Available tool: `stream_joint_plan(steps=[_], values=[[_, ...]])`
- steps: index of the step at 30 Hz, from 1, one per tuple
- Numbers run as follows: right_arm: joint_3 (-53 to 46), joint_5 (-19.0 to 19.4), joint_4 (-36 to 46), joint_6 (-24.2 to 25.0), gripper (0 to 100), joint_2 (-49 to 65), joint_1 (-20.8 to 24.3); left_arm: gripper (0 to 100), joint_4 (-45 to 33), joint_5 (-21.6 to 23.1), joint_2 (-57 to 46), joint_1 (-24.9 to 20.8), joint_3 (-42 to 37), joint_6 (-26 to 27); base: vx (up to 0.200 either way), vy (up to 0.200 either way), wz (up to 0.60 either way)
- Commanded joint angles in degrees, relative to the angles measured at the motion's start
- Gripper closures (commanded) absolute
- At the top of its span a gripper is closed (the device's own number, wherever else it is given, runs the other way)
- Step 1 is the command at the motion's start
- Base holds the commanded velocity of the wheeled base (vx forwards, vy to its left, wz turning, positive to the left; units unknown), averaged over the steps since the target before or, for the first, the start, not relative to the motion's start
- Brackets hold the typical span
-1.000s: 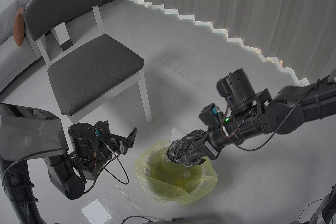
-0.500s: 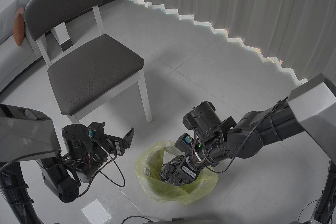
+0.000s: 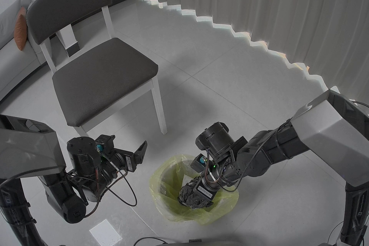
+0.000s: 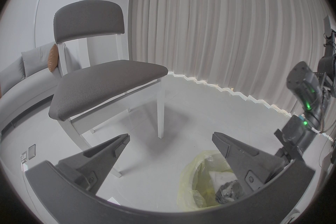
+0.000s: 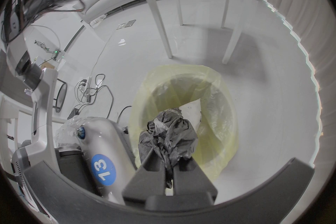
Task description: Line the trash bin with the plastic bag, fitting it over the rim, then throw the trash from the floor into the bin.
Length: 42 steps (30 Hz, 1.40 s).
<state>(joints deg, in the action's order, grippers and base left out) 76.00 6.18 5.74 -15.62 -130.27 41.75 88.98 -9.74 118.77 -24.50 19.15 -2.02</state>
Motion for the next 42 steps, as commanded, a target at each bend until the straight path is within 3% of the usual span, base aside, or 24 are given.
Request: stream_joint_plan(steps=[1, 8, 14, 18, 21, 31, 42], values=[[4.16, -1.0, 0.06, 0.06, 100, -3.41, -2.73, 0, 1.02, -0.1, 0.06, -0.19, -0.17, 0.0, 0.0, 0.0, 0.0], [6.45, -1.52, 0.67, -0.12, 100, -3.5, -4.75, 0, 1.02, -0.1, 0.49, -0.19, -0.34, 0.0, 0.0, 0.0, 0.0], [-5.6, -1.43, -0.38, -1.26, 100, -2.09, 1.23, 0, 1.02, -0.1, 1.29, -0.19, -0.34, 0.0, 0.0, 0.0, 0.0], [-9.29, -1.52, -3.54, -1.26, 100, -1.22, 5.36, 0, 1.02, -0.19, 1.29, -0.46, -0.43, 0.0, 0.0, 0.0, 0.0], [-9.2, -1.61, -3.46, -1.26, 100, -0.78, 5.97, 0, 1.02, -0.19, 1.29, -0.63, -0.52, 0.0, 0.0, 0.0, 0.0], [0.38, -1.7, -3.72, -0.64, 100, -7.46, -2.82, 0, 1.02, -0.19, 1.29, -1.25, -0.87, 0.0, 0.0, 0.0, 0.0], [5.21, -2.58, -3.98, -0.56, 100, -14.4, -3.17, 0, 1.02, -0.19, 2.16, -1.42, -0.96, 0.0, 0.0, 0.0, 0.0]])
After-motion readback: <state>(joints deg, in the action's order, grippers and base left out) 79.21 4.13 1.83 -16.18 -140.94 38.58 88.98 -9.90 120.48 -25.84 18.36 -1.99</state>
